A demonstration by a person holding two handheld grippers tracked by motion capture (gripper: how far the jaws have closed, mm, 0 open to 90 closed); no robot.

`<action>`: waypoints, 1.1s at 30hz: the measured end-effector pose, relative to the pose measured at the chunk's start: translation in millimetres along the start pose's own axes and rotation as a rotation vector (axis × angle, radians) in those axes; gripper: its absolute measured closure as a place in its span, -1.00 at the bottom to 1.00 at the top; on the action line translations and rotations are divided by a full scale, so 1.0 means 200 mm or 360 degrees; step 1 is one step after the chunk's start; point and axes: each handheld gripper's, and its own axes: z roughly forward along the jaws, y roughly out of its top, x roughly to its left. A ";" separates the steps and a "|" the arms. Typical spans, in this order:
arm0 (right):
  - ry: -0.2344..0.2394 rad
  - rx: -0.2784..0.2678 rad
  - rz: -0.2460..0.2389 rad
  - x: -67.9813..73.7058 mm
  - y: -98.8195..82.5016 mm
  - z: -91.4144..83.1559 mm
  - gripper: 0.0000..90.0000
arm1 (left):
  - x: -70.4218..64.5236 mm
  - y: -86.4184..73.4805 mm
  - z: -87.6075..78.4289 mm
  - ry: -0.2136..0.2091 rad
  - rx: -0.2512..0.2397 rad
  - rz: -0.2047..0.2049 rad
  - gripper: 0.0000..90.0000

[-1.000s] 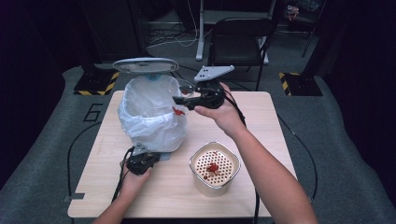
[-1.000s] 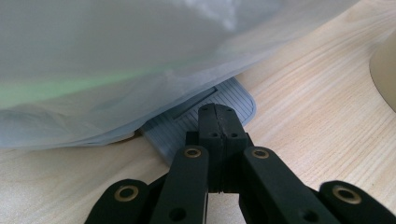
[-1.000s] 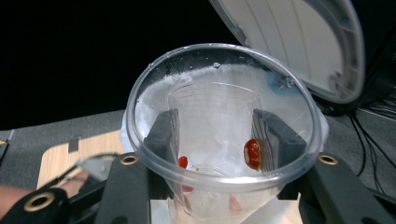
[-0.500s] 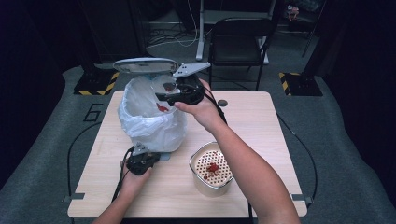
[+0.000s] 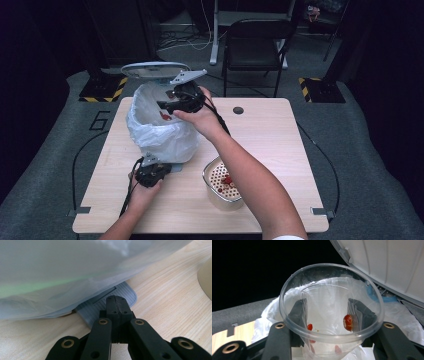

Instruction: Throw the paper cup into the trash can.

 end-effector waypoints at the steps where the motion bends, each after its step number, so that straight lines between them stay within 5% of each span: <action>1: -0.0014 0.0005 0.0007 0.00 0.00 0.02 0.04 | 0.00 0.00 0.00 -0.0004 0.0005 0.0003 1.00; 6: -0.0085 0.0055 0.0082 -0.01 -0.02 0.08 -0.59 | 0.00 0.00 0.00 -0.0009 0.0006 0.0000 1.00; 9: -0.0088 0.0008 0.0094 0.00 -0.03 0.07 -0.70 | 0.00 0.00 0.00 -0.0013 0.0007 -0.0003 1.00; 27: -0.0081 -0.0052 0.0084 -0.01 -0.03 -0.11 -0.61 | 0.00 0.00 0.00 -0.0009 -0.0002 -0.0013 1.00; 33: -0.0051 -0.0075 0.0103 -0.03 -0.03 -0.18 -0.42 | 0.00 0.00 0.00 -0.0011 0.0003 -0.0007 1.00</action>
